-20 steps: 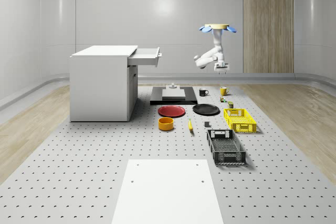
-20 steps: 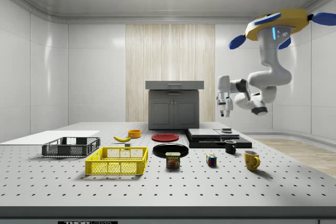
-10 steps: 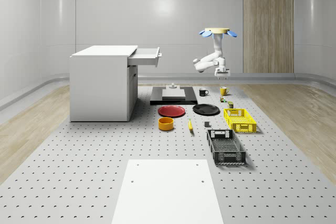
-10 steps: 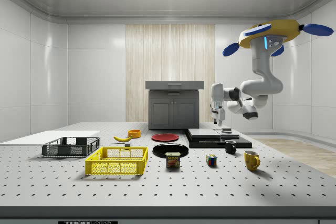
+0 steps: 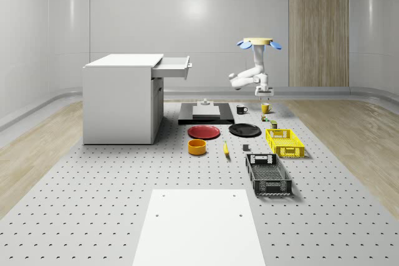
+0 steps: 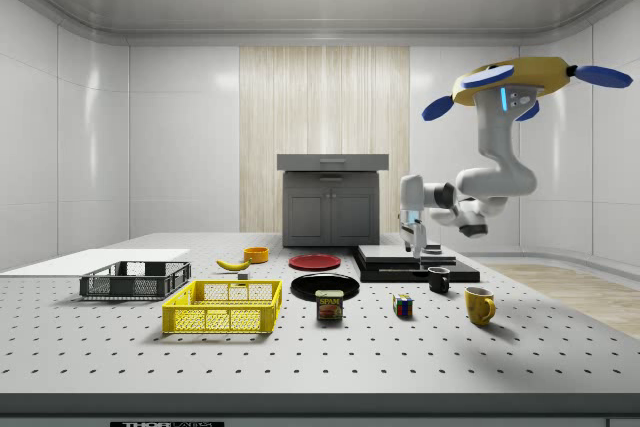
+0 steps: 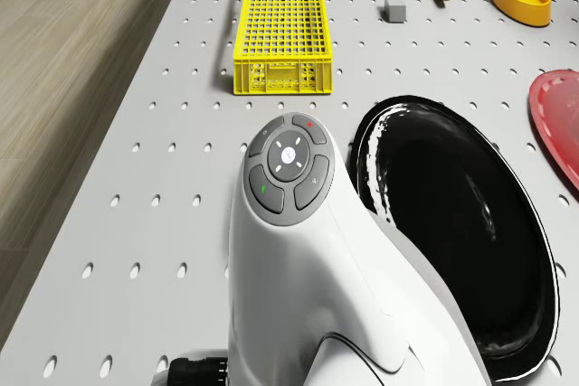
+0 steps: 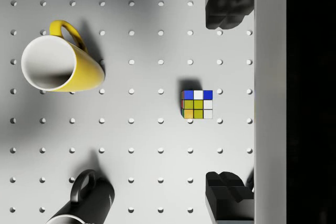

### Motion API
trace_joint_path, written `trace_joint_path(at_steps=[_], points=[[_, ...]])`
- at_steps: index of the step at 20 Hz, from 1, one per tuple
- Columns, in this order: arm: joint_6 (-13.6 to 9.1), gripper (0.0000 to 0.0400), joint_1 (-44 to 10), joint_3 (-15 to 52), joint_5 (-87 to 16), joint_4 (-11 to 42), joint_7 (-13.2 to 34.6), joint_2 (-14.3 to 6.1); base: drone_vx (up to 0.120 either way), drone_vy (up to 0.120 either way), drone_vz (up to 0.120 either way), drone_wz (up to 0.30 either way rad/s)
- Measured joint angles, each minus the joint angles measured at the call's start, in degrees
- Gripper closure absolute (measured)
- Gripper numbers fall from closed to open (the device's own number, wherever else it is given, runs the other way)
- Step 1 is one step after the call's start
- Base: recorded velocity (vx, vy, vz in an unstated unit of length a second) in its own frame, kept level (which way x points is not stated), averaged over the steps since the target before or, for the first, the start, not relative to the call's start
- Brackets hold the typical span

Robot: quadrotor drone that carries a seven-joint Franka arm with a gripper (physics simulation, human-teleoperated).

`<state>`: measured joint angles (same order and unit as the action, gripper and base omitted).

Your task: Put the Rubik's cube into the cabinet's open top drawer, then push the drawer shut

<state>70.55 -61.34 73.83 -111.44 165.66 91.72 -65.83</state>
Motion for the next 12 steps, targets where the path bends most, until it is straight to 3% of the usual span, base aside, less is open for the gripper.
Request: trace_joint_path(at_steps=[2,5,8,12], points=[[0.51,0.0,-0.22,0.19,0.3,-0.04,0.2,-0.58,0.08,0.0,-0.12,0.0],[1.28,0.0,-0.52,0.47,0.75,-0.1,0.49,-1.43,0.0,0.0,-0.12,0.0],[2.04,0.0,-0.8,0.73,1.18,-0.16,0.75,-2.26,0.0,-0.107,-0.12,0.0],[3.03,0.0,-1.15,1.05,1.74,-0.24,1.08,-3.34,0.0,0.0,-0.12,0.0]])
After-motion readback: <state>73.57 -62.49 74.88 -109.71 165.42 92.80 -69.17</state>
